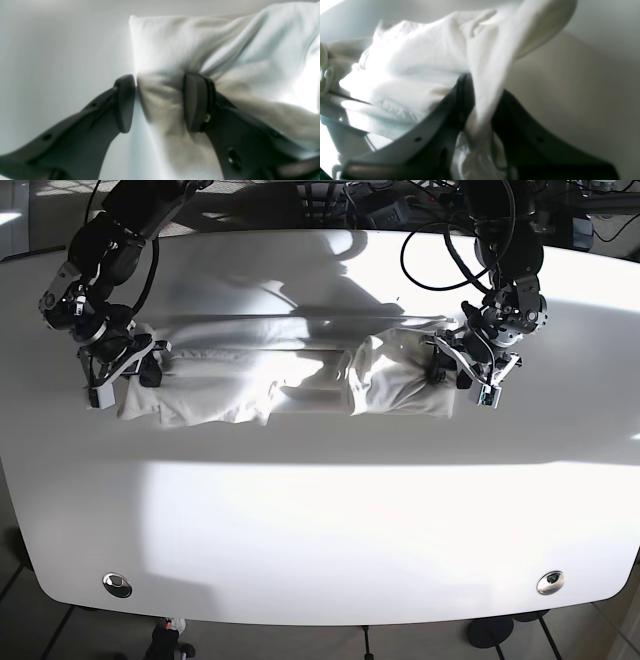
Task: Fold the T-shirt properly
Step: 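Grasp the other strip end with the right gripper, then fold the strip end with the right gripper over onto the stack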
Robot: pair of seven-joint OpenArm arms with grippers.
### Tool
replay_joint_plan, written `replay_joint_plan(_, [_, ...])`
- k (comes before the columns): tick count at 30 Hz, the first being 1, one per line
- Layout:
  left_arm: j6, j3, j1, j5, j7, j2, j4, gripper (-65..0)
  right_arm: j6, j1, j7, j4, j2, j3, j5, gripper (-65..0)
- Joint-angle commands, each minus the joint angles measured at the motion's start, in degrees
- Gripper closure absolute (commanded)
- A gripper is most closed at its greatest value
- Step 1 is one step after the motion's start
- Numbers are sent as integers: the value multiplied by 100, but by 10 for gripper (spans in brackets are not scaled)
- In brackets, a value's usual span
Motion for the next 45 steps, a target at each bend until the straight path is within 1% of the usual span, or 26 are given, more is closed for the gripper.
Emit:
replay_joint_plan(1, [80, -9, 56, 326, 432, 174, -55, -286, -12, -87, 153, 813, 62, 17, 5, -19])
replay_joint_plan(4, [141, 26, 39, 326, 441, 315, -55, -286, -12, -219, -58, 1604, 27, -255, 31, -19])
replay_joint_plan(5, [300, 26, 30, 326, 441, 420, -72, -286, -12, -245, -146, 1754, 27, -396, 102, -19])
replay_joint_plan(6, [484, 26, 21, 326, 441, 499, -72, -286, -12, -263, -199, 1824, 18, -510, 278, -19])
replay_joint_plan(8, [774, 61, 21, 326, 441, 631, -72, -287, -12, -351, -216, 1833, -52, -669, 831, -19])
replay_joint_plan(9, [827, 158, 3, 318, 441, 675, -72, -287, -12, -360, -225, 1824, -61, -836, 1253, -19])
replay_joint_plan(11, [836, 299, -93, 318, 441, 684, -72, -287, -12, -351, -330, 1701, -140, -1134, 1719, -19])
replay_joint_plan(14, [845, 325, -102, 318, 441, 693, -72, -287, -12, -324, -348, 1341, -404, -1451, 2150, -19])
replay_joint_plan(15, [845, 334, -102, 309, 441, 693, -72, -287, -12, -324, -330, 1235, -492, -1715, 2203, -19])
replay_joint_plan(16, [845, 342, -102, 309, 441, 693, -72, -287, -12, -316, -330, 1174, -545, -1882, 2229, -19])
replay_joint_plan(19, [845, 316, -93, 318, 441, 693, -72, -287, -25, -245, -172, 1077, -879, -2497, 2194, -19])
replay_joint_plan(20, [845, 316, -93, 318, 441, 693, -72, -287, -34, -219, -102, 980, -888, -2708, 2194, -19])
replay_joint_plan(22, [845, 316, -93, 300, 441, 693, -72, -287, -43, -201, 180, 717, -888, -3069, 2194, -19])
replay_joint_plan(23, [845, 316, -93, 300, 441, 693, -72, -287, -60, -201, 452, 506, -888, -3297, 2194, -19])
replay_joint_plan(24, [845, 316, -93, 300, 441, 693, -72, -287, -139, -184, 610, 374, -888, -3464, 2194, -19])
replay_joint_plan(25, [845, 316, -93, 300, 441, 693, -72, -287, -315, -87, 812, 198, -870, -3728, 2194, -19])
replay_joint_plan(27, [845, 316, -93, 300, 441, 693, -72, -287, -429, -17, 1182, -163, -861, -4018, 2194, -19])
replay_joint_plan(31, [845, 316, -93, 291, 441, 693, -72, -287, -438, 282, 1516, -725, -852, -4264, 2185, -19])
replay_joint_plan(33, [845, 316, -93, 291, 441, 693, -72, -287, -447, 467, 1894, -1086, -729, -4625, 2185, -19])
replay_joint_plan(34, [845, 316, -93, 291, 441, 693, -72, -287, -456, 511, 2034, -1191, -721, -4756, 2176, -19])
replay_joint_plan(35, [845, 316, -93, 291, 441, 693, -72, -287, -465, 555, 2149, -1332, -641, -4836, 2176, -19])
replay_joint_plan(38, [845, 316, -93, 282, 441, 693, -63, -287, -728, 669, 2439, -1648, -580, -5082, 2176, -21])
replay_joint_plan(40, [845, 316, -93, 274, 441, 693, -28, -287, -834, 739, 2694, -1815, -562, -5284, 2176, -21])
replay_joint_plan(41, [845, 316, -93, 265, 432, 693, 7, -287, -895, 783, 2808, -1956, -501, -5407, 2176, -32])
replay_joint_plan(43, [845, 299, -58, 256, 397, 701, 279, -287, -992, 845, 2878, -2070, -466, -5548, 2176, -67])
replay_joint_plan(45, [845, 158, 30, -78, 388, 701, 657, -287, -1159, 862, 2887, -2088, -457, -5627, 2176, -151])
